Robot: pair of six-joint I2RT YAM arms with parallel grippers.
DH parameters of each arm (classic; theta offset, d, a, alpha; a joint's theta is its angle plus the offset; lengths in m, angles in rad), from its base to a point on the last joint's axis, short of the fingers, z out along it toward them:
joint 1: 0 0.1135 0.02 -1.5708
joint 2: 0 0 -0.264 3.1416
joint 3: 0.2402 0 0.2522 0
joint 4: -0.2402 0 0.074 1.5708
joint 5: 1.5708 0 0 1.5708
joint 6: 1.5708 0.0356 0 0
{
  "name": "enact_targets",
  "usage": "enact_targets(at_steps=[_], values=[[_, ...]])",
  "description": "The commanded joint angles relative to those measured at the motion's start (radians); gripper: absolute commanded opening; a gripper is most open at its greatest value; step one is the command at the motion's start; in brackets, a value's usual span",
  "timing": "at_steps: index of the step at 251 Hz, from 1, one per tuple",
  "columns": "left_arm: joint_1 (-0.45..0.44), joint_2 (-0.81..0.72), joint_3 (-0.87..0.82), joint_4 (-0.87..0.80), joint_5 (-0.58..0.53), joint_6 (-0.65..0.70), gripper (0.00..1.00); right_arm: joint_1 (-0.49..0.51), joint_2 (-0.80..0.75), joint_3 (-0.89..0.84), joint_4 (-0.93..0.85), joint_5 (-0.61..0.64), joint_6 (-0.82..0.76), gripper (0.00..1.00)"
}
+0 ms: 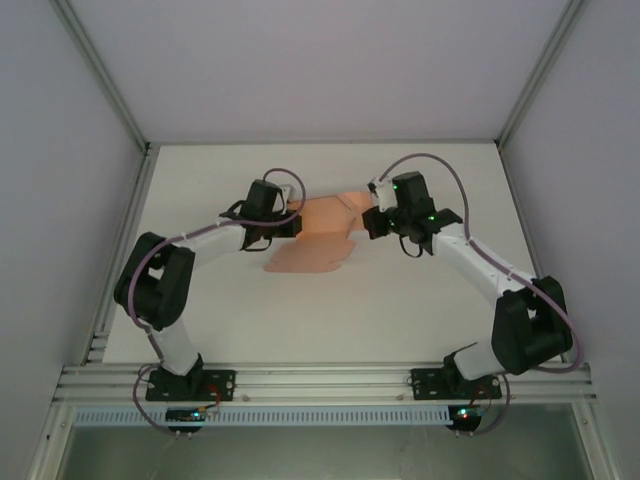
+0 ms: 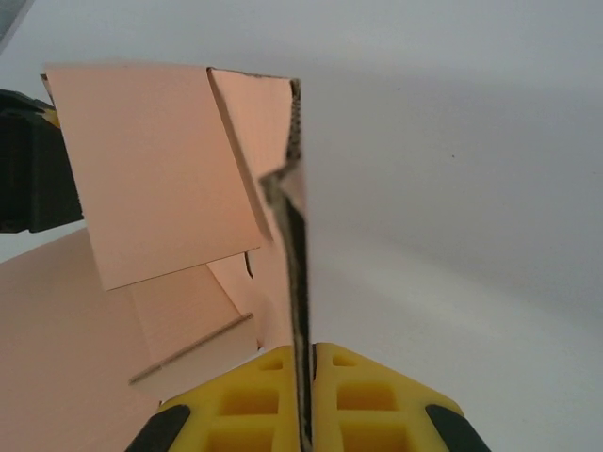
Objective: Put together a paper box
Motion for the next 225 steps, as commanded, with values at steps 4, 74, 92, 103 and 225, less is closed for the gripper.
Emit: enact_targets(at_steps=[4,74,92,103,225], values=[[-0.021,0.008,0.071,-0.039,-0.019,0.018,0.00,0.102,0.050,0.101,-0.101,0.125,0.006,0.00],[-0.034,0.014,0.088,-0.049,-0.024,0.021,0.00,0.224,0.156,0.247,-0.185,0.119,0.006,0.02],[-0.037,0.011,0.083,-0.045,-0.024,0.020,0.00,0.225,0.174,0.251,-0.175,0.062,0.005,0.02],[-0.038,0.011,0.082,-0.043,-0.024,0.022,0.00,0.220,0.181,0.250,-0.155,0.043,0.011,0.07],[-0.028,0.008,0.045,0.007,-0.048,0.048,0.00,0.178,-0.104,0.149,-0.121,0.254,-0.072,0.99]])
